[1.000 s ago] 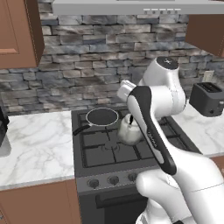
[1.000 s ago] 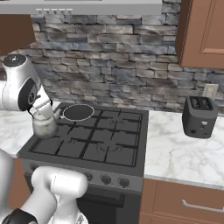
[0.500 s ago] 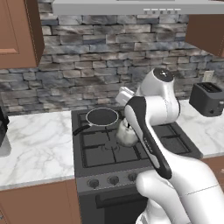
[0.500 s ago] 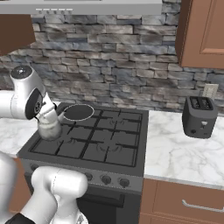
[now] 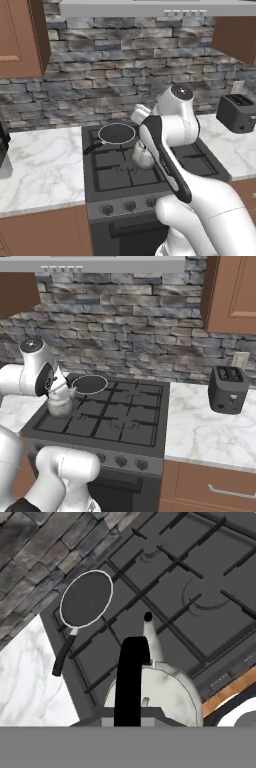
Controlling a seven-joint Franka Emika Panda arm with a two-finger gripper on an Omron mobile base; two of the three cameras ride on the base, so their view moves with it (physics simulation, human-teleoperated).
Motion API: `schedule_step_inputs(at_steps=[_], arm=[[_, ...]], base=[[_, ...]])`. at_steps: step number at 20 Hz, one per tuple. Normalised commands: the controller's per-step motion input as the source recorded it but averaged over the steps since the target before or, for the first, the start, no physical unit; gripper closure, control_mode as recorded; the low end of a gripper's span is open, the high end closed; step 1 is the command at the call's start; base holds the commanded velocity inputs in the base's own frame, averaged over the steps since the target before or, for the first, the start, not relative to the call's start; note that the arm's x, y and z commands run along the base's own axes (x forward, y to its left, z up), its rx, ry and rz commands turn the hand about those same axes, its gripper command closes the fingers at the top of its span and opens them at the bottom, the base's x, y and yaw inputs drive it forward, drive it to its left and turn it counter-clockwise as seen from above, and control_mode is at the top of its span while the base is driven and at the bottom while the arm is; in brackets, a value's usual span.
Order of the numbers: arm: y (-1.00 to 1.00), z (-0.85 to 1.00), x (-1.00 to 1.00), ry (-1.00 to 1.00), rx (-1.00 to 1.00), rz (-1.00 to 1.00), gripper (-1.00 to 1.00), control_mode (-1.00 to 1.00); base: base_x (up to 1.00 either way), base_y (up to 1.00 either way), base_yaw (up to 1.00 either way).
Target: Pick the kettle from the counter and place it on a stove burner. Then turn the burner on.
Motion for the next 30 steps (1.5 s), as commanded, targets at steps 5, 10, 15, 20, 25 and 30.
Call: schedule_step_inputs(at_steps=[5,10,15,20,25,30], arm=[[0.0,-0.25,0.2,0.0,0.0,0.0,1.0,-1.0],[0.1,-0.19,0.24,0.0,0.01,0.0,1.0,-1.0],[0.21,-0.12,0.12,0.0,0.03,0.0,1.0,-1.0],[0.03,-0.02,0.02,0.0,0.01,0.0,1.0,-1.0],[0.0,-0.09,0.0,-0.01,0.0,0.0,1.0,-1.0],[0.01,-0.14,0.03,0.0,0.0,0.0,1.0,-1.0]], base=[[0.0,0.0,0.0],[0.0,0.0,0.0],[0.0,0.0,0.0],[0.0,0.0,0.0],[0.0,0.0,0.0],[0.0,0.0,0.0]])
